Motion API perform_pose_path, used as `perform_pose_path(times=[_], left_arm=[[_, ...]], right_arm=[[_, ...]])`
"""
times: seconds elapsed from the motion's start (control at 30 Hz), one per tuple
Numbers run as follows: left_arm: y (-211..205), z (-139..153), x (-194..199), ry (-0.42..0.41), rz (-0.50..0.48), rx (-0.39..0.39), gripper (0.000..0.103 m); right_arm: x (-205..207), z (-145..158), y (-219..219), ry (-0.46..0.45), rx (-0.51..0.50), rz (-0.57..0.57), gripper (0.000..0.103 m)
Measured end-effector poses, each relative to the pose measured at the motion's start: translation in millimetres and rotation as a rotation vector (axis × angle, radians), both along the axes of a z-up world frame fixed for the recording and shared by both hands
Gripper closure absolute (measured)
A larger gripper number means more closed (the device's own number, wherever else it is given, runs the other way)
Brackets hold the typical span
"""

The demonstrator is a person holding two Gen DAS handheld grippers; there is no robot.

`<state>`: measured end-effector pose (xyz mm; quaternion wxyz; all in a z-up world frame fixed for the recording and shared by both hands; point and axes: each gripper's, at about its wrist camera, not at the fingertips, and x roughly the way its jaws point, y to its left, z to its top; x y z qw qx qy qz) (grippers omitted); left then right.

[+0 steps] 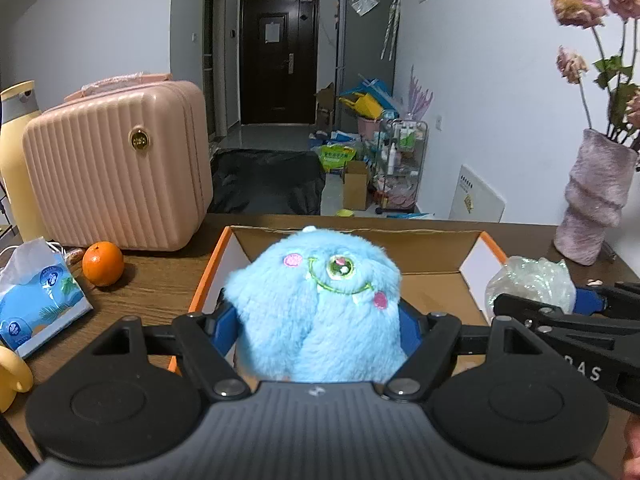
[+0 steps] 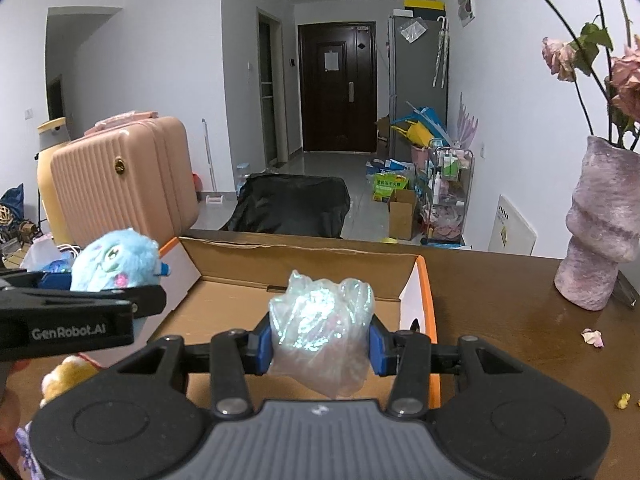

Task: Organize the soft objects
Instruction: 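Carry the plush and bag over the cardboard box with both tools, then open both tools to drop the plush and bag into the box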

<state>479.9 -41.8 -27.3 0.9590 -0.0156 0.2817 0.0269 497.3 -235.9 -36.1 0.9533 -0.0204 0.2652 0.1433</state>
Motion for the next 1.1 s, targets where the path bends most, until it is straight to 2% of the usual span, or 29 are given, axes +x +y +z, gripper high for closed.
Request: perform_pose_path(times=[0.63,0.73,0.77,0.8,0.83,0.87,0.9,1.03,1.1], left_arm=[[12.6,-25.3,36.2,0.055,0.063,0.024,0.025],[15.5,-26.3,36.6,0.062,0.051,0.004,0.019],[16.2,-25.9,36.8,0.064,0.050,-0.002,0.013],[16.8,-25.8,36.3,0.064,0.054,-0.001,0.007],[17.9,-25.6,35.9,0.062,0.060,-0.001,0.000],[19.0,-25.5,36.2,0.062,0.070,-0.003,0.000],[21.0,-25.4,35.8,0.061,0.087,-0.007,0.000],[29.1,-26.4,38.4,0.081,0.095,-0.057,0.000],[29.6,-26.6,39.2,0.082,0.096,-0.054,0.000]], right_arm=[[33.9,-27.8,4.3,0.064,0.009,-0.004,0.056],[35.0,-29.1,2.7,0.064,0.013,-0.013,0.048],[36.0,-29.3,1.6,0.064,0.016,-0.018,0.040],[36.0,-28.9,0.4,0.062,0.018,-0.027,0.027],[35.9,-28.3,-1.2,0.059,0.021,-0.035,0.019],[35.6,-28.0,-3.0,0.055,0.027,-0.043,0.009],[35.6,-27.5,-4.8,0.053,0.035,-0.047,0.005],[35.8,-27.4,-9.7,0.060,0.054,-0.051,0.003],[36.1,-28.3,-9.8,0.062,0.046,-0.057,0.003]])
